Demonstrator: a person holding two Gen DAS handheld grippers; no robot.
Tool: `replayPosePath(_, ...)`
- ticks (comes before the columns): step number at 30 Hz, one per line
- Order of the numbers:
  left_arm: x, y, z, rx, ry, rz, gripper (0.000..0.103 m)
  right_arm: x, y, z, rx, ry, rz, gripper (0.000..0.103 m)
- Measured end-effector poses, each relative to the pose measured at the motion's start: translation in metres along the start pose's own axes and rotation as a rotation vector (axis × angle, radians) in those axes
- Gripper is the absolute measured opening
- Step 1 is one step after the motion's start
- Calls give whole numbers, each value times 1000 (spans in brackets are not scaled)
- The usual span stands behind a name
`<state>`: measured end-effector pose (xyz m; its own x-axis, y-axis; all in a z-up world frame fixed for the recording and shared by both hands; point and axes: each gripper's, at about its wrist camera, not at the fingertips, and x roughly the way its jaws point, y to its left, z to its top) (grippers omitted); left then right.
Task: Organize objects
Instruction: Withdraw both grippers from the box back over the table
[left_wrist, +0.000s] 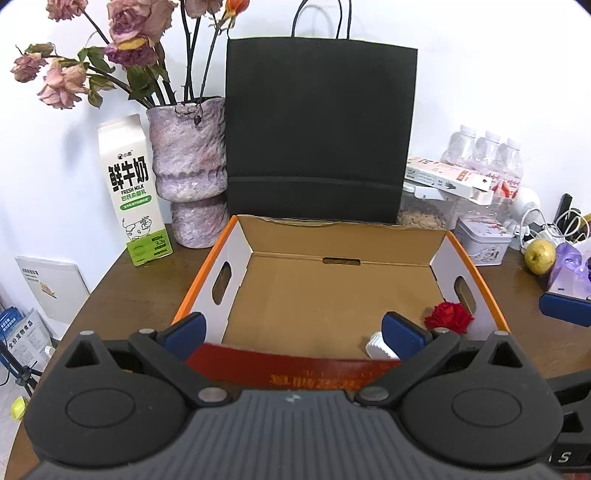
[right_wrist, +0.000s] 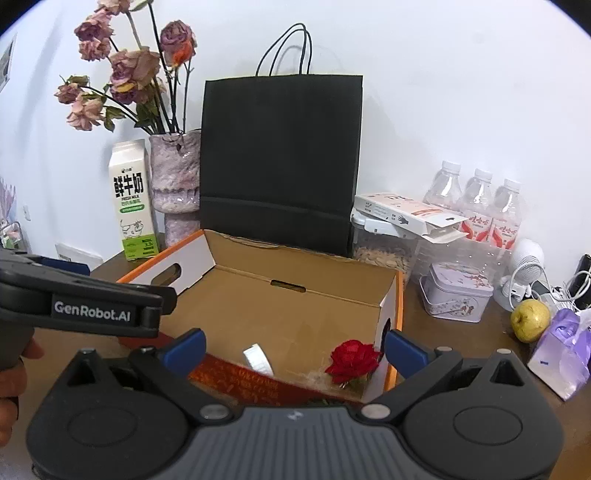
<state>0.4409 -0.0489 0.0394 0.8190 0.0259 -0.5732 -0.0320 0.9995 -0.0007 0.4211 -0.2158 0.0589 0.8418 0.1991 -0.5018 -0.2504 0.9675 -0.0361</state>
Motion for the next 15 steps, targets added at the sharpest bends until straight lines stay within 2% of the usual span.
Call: replayPosePath(15,-59,-2,-24,6,-30,-15,103,-58,10,-28,-2,-22,2,103)
